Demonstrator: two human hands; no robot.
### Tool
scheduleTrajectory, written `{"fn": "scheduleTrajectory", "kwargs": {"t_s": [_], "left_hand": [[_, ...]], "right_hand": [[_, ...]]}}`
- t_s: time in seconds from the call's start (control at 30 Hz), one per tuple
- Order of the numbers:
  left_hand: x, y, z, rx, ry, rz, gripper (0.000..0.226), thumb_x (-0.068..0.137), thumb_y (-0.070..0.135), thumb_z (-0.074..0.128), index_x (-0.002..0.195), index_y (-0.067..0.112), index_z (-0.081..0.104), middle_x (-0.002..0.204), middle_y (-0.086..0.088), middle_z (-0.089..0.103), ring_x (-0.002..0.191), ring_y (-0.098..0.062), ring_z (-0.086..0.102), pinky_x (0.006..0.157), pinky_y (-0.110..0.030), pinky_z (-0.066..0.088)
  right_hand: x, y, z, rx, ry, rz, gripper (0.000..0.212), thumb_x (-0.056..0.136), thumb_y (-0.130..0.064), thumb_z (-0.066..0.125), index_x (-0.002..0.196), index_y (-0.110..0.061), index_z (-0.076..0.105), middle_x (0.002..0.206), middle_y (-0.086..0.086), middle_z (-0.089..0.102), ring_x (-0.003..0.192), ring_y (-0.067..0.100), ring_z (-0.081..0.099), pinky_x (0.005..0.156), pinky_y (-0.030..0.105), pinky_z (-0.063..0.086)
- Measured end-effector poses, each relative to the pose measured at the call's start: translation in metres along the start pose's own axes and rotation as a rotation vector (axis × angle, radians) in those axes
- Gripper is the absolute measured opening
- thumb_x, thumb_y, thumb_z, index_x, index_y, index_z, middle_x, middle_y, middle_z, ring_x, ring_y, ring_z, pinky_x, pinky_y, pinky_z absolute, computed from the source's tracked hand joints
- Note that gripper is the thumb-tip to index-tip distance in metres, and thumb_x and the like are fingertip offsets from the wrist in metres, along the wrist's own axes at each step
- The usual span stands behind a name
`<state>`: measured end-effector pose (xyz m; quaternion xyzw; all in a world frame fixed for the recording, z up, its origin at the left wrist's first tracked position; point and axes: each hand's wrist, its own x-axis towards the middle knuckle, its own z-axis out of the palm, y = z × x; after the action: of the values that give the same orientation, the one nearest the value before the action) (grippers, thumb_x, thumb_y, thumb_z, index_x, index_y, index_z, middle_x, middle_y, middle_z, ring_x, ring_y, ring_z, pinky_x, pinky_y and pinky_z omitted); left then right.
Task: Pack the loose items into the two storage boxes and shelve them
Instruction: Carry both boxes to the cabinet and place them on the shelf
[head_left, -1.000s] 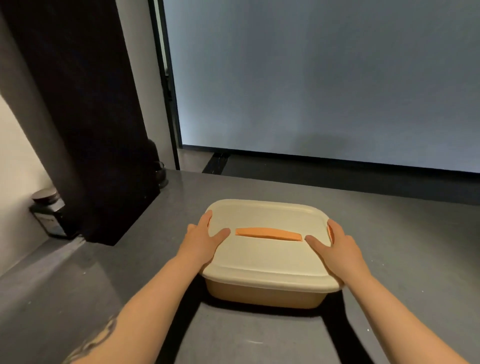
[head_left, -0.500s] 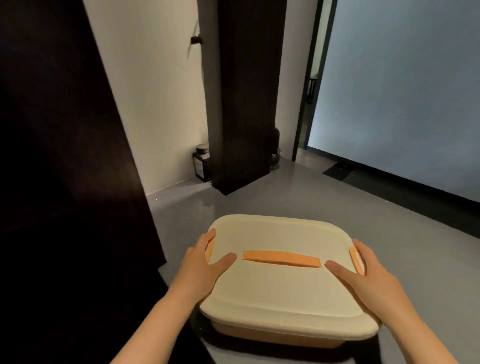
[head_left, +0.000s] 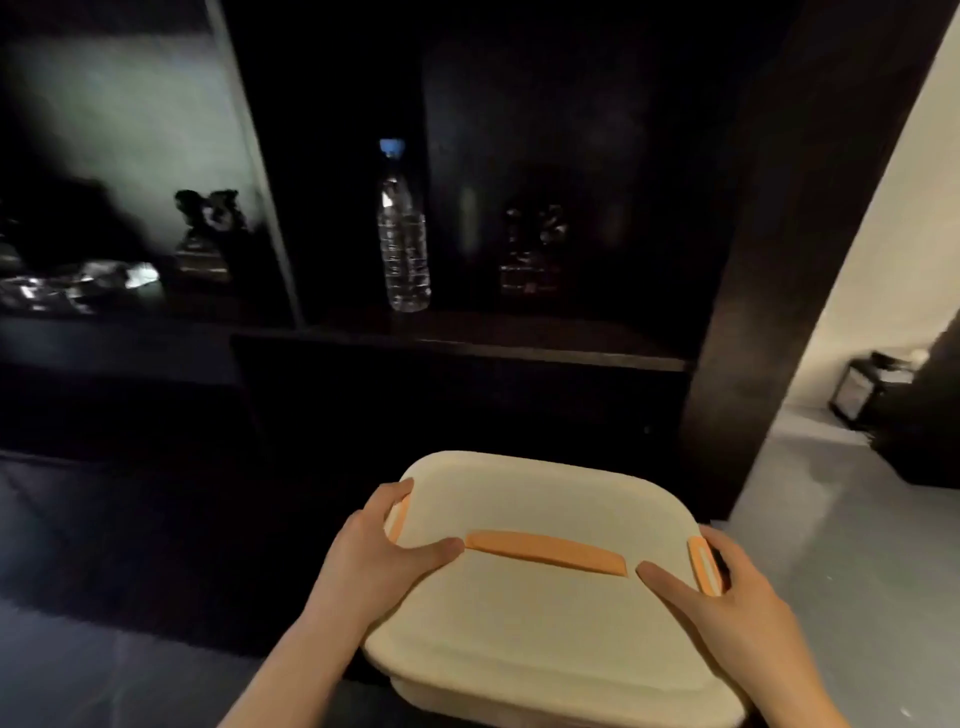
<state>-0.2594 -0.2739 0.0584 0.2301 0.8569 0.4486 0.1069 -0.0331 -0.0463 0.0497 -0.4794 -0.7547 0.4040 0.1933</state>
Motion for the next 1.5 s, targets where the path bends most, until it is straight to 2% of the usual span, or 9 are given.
{"fn": "scheduleTrajectory", "kwargs": {"t_s": [0.13, 0.3, 0.47, 0.63, 0.77, 0.9, 1.07, 1.2, 1.5], "left_hand": [[-0.028, -0.069, -0.109, -0.025, 0.224, -0.154, 0.087, 0.05, 0.067, 0.077, 0.127, 0.051, 0.039, 0.112, 0.015, 0.051, 0.1, -0.01, 0.051, 0.073, -0.027, 0.043], [-0.079, -0.149, -0.229, 0.048, 0.501, -0.312, 0.084, 0.058, 0.063, 0.076, 0.131, 0.043, 0.04, 0.124, 0.006, 0.055, 0.097, -0.012, 0.048, 0.077, -0.03, 0.041], [-0.124, -0.224, -0.337, 0.078, 0.668, -0.474, 0.083, 0.06, 0.066, 0.073, 0.132, 0.043, 0.039, 0.133, 0.002, 0.052, 0.107, -0.02, 0.053, 0.088, -0.04, 0.047], [-0.149, -0.275, -0.415, 0.059, 0.829, -0.543, 0.083, 0.052, 0.068, 0.076, 0.125, 0.044, 0.047, 0.118, 0.009, 0.059, 0.098, -0.014, 0.056, 0.083, -0.035, 0.048], [-0.148, -0.312, -0.464, 0.023, 0.9, -0.595, 0.083, 0.051, 0.065, 0.079, 0.125, 0.04, 0.05, 0.116, 0.009, 0.06, 0.099, -0.013, 0.058, 0.084, -0.035, 0.048], [-0.126, -0.349, -0.505, -0.027, 0.973, -0.635, 0.087, 0.049, 0.064, 0.08, 0.126, 0.039, 0.049, 0.115, 0.008, 0.061, 0.098, -0.013, 0.06, 0.087, -0.037, 0.05], [-0.085, -0.395, -0.558, -0.07, 1.05, -0.669, 0.089, 0.045, 0.063, 0.081, 0.125, 0.039, 0.051, 0.113, 0.004, 0.064, 0.097, -0.017, 0.062, 0.091, -0.041, 0.05], [-0.051, -0.418, -0.607, -0.099, 1.088, -0.696, 0.102, 0.032, 0.071, 0.076, 0.126, 0.038, 0.052, 0.115, 0.003, 0.064, 0.099, -0.018, 0.062, 0.093, -0.039, 0.048], [-0.007, -0.504, -0.72, -0.129, 1.192, -0.707, 0.094, 0.034, 0.066, 0.08, 0.12, 0.036, 0.055, 0.114, 0.003, 0.064, 0.104, -0.018, 0.059, 0.094, -0.039, 0.047]], "right_hand": [[-0.017, -0.078, 0.105, -0.028, -0.168, -0.171, 0.093, 0.058, -0.074, 0.071, 0.138, -0.042, 0.037, 0.113, -0.008, 0.059, 0.099, 0.022, 0.06, 0.079, 0.039, 0.053], [-0.069, -0.177, 0.234, -0.066, -0.42, -0.37, 0.093, 0.066, -0.064, 0.074, 0.145, -0.039, 0.03, 0.134, -0.005, 0.053, 0.117, 0.023, 0.052, 0.084, 0.037, 0.045], [-0.137, -0.262, 0.348, -0.04, -0.64, -0.484, 0.097, 0.059, -0.068, 0.074, 0.143, -0.043, 0.032, 0.115, -0.014, 0.052, 0.095, 0.009, 0.048, 0.076, 0.03, 0.041], [-0.189, -0.328, 0.433, -0.055, -0.776, -0.598, 0.095, 0.062, -0.065, 0.075, 0.144, -0.04, 0.032, 0.106, -0.016, 0.049, 0.092, 0.009, 0.051, 0.072, 0.029, 0.042], [-0.212, -0.382, 0.491, -0.073, -0.847, -0.685, 0.094, 0.064, -0.065, 0.074, 0.144, -0.038, 0.033, 0.111, -0.013, 0.055, 0.096, 0.011, 0.057, 0.07, 0.028, 0.044], [-0.22, -0.434, 0.553, -0.102, -0.88, -0.762, 0.091, 0.066, -0.063, 0.073, 0.144, -0.037, 0.034, 0.104, -0.014, 0.052, 0.085, 0.006, 0.054, 0.059, 0.021, 0.04], [-0.218, -0.5, 0.641, -0.099, -0.938, -0.856, 0.091, 0.065, -0.062, 0.073, 0.143, -0.036, 0.036, 0.105, -0.012, 0.054, 0.09, 0.01, 0.053, 0.066, 0.025, 0.042], [-0.219, -0.555, 0.705, -0.109, -0.978, -0.903, 0.09, 0.065, -0.063, 0.073, 0.143, -0.035, 0.037, 0.121, -0.006, 0.06, 0.09, 0.01, 0.05, 0.073, 0.028, 0.042], [-0.258, -0.66, 0.841, -0.136, -1.033, -0.969, 0.088, 0.064, -0.062, 0.073, 0.14, -0.034, 0.041, 0.096, -0.014, 0.051, 0.087, 0.01, 0.05, 0.067, 0.027, 0.04]]}}
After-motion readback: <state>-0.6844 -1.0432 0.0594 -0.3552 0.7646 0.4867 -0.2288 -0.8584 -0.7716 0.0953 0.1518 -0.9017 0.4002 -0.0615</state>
